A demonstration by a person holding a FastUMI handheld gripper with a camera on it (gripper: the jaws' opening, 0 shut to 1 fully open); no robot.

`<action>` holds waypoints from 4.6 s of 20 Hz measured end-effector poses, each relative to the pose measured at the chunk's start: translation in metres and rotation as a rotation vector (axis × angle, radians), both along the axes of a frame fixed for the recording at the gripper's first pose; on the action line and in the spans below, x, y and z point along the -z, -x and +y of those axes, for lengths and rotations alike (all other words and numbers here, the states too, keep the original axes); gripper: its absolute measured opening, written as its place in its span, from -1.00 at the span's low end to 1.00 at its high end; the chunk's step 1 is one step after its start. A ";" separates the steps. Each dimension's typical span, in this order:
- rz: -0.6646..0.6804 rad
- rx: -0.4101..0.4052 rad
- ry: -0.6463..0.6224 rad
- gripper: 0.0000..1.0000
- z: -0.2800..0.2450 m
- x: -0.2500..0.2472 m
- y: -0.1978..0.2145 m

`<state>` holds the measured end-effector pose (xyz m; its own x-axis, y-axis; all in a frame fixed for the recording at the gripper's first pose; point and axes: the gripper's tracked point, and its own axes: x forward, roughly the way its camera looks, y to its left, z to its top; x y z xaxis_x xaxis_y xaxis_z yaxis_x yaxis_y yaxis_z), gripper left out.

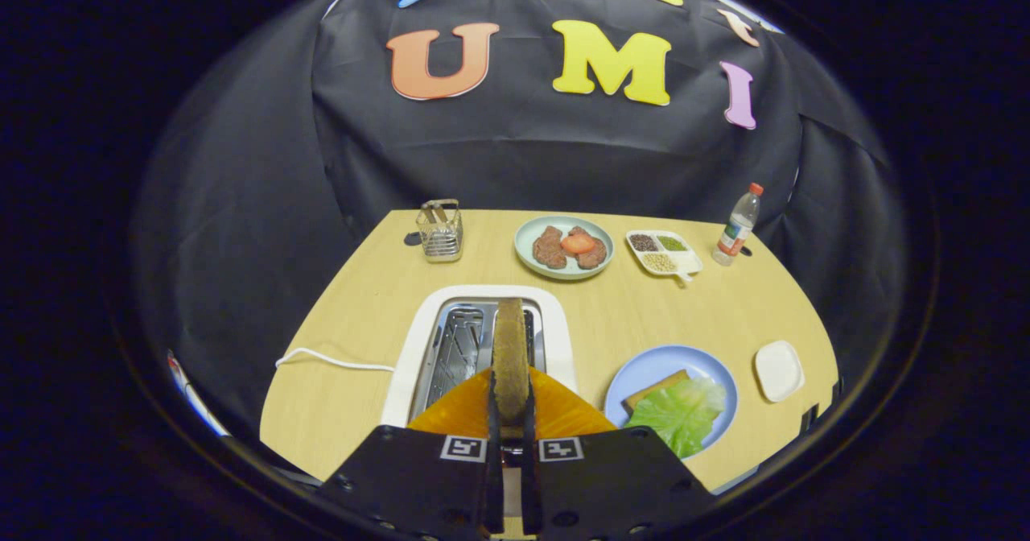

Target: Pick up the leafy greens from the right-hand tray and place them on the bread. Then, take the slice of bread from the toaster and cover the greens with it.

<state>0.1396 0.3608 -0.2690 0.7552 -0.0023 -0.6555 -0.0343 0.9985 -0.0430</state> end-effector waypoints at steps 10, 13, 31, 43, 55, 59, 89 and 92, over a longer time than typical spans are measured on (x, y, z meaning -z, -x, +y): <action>-0.070 -0.022 -0.092 -0.99 -0.017 -0.062 0.004; -0.123 -0.039 -0.138 -0.99 -0.028 -0.102 0.007; -0.071 -0.063 -0.151 -0.99 -0.169 -0.029 0.013; 0.058 -0.056 -0.296 -0.99 -0.192 0.048 0.016; 0.079 -0.041 -0.177 0.14 -0.251 0.076 0.004; 0.085 -0.056 -0.143 0.46 -0.260 0.082 -0.003; -0.461 0.056 -0.048 0.92 -0.292 -0.202 0.116; -0.456 0.060 -0.057 0.92 -0.287 -0.203 0.118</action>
